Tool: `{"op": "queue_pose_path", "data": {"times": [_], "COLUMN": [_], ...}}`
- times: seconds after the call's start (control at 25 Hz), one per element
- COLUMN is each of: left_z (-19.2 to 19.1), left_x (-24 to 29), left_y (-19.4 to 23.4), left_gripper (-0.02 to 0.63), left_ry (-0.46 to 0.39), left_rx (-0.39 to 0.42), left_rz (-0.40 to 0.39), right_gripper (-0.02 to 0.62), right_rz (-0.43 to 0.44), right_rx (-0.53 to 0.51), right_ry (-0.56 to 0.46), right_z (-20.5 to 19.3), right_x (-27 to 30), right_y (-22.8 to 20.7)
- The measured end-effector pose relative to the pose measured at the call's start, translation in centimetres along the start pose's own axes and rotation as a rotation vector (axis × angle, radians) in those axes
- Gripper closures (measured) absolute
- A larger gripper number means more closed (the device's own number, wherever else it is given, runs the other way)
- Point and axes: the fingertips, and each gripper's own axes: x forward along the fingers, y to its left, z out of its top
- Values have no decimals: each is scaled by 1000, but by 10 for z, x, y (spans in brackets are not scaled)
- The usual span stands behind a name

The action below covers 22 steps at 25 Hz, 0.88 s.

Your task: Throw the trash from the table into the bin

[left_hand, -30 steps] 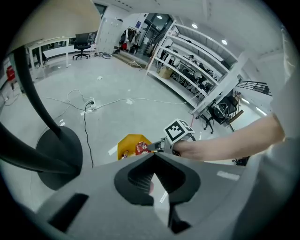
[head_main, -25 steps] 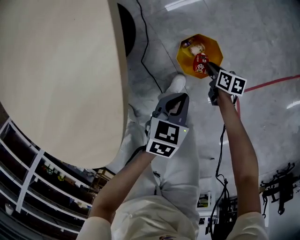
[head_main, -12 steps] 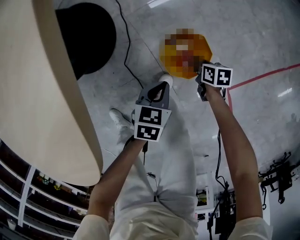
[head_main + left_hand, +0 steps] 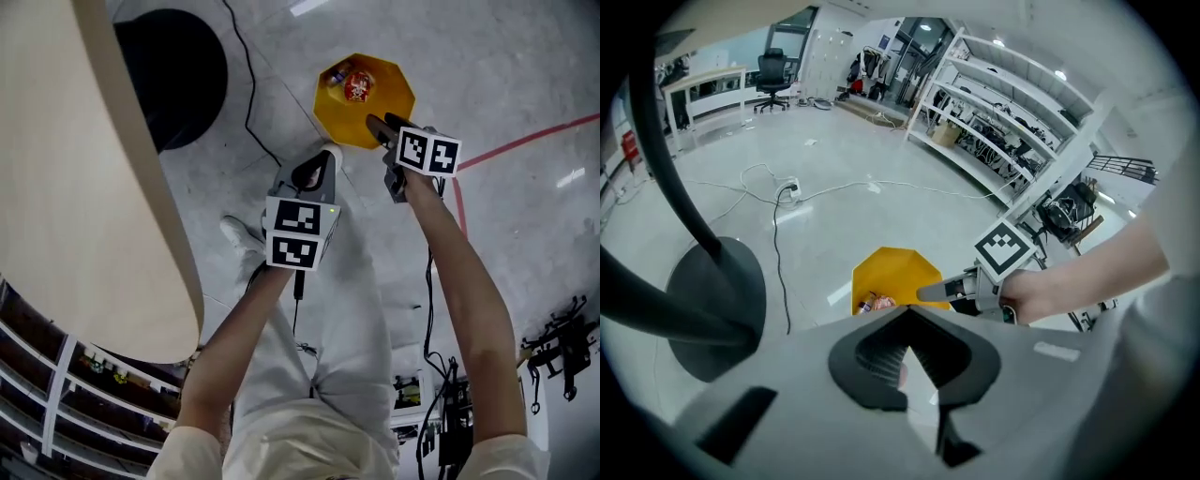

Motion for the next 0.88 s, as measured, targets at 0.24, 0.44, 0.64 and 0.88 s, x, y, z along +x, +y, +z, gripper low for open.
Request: {"op": "queue_pose_path", "data": {"times": [0.24,0.44,0.64,0.88], "left_z": [23,16,14,13], "left_x": [-43,-68,-114,-198], "left_y": [-16,-35,-57,-79], "left_gripper": [601,601,601,601], "left_ry": [-28,-3,-2,-15], "left_rx": [46,86,171,203], "left_rz": [3,-45,-92,-160], "right_gripper": [408,482,485,581], "right_rz": [11,61,89,39], "right_rx": [6,2,58,40], "right_ry": [-30,-26,-69,-134], "right_z": [9,-7,-11,-7], "right_x": [-28,-45,-77,-137], "right_y": [23,47,79,119]}}
